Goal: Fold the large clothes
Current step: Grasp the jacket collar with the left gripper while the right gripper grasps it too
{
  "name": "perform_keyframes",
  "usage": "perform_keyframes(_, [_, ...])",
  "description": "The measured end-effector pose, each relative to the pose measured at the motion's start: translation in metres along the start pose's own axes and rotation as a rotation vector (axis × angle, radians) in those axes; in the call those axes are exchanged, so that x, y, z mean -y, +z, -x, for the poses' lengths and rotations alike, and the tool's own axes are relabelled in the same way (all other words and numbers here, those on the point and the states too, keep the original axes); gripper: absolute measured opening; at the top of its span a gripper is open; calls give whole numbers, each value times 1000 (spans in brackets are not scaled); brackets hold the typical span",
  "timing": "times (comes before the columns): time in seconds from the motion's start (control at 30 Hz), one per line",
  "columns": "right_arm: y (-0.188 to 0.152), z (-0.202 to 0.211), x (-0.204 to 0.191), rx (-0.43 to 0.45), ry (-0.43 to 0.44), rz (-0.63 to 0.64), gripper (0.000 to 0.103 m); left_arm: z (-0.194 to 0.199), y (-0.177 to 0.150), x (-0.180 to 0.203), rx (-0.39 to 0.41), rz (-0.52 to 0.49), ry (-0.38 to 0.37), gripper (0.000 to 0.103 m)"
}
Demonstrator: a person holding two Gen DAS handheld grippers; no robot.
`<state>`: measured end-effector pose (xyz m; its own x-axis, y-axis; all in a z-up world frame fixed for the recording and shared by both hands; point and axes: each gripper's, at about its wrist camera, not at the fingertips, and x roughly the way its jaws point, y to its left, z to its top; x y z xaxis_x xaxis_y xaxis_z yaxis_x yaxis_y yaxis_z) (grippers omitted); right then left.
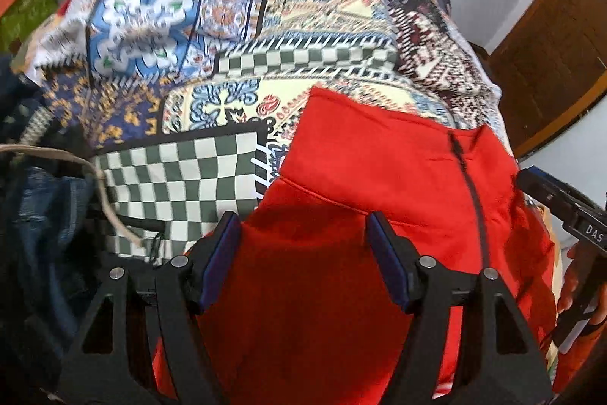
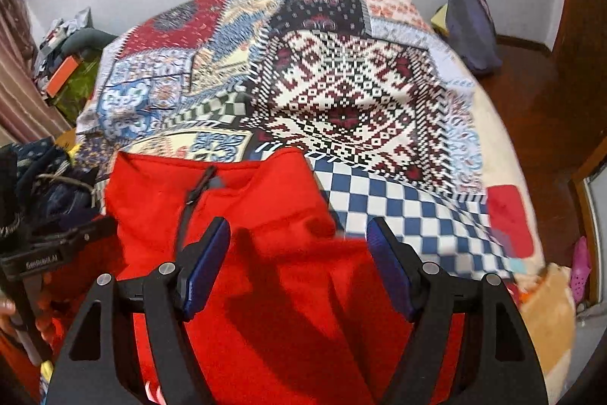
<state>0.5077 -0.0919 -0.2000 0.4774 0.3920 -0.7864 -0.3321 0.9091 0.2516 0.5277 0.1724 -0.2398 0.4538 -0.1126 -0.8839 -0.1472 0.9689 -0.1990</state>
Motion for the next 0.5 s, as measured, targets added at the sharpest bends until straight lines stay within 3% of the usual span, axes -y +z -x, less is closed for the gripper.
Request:
perform_keyframes(0.1, [0,-21,8,-34,52,-72,71,-8,0,-8,17,56,-40,80])
perform_keyframes(0.17, [-4,-32,9,-56,66,-101,70,-12,0,-13,14,62,-73,81])
perform_keyframes(0.2, [-6,-34,8,-49,68,-104,69,-14,0,-17,12,78,-100,81])
perform_keyframes(0.23, [-7,-34,6,-39,60,-96,61,-15,1,-20,15,92,-119,81])
perform_keyframes(0.27, [-9,-33,2,-26,58,-74,45,-14,1,-21,23,98,-129,77])
perform_keyframes(0.33, [-10,-33,-3,-34,69,-69,30,-10,-1,-18,52,79,-143,62])
perform_keyframes(0.37, [-11,-31,-4,-44,88,-70,19,-7,-2,-14,63,59,-147,47])
perform_keyframes(0.4, [-12,-30,-5,-50,113,-78,15,-3,-3,-6,71,29,-151,28])
perform_keyframes(0.5, [-13,-20,-4,-40,119,-86,10,4,-5,12,75,-41,-95,9])
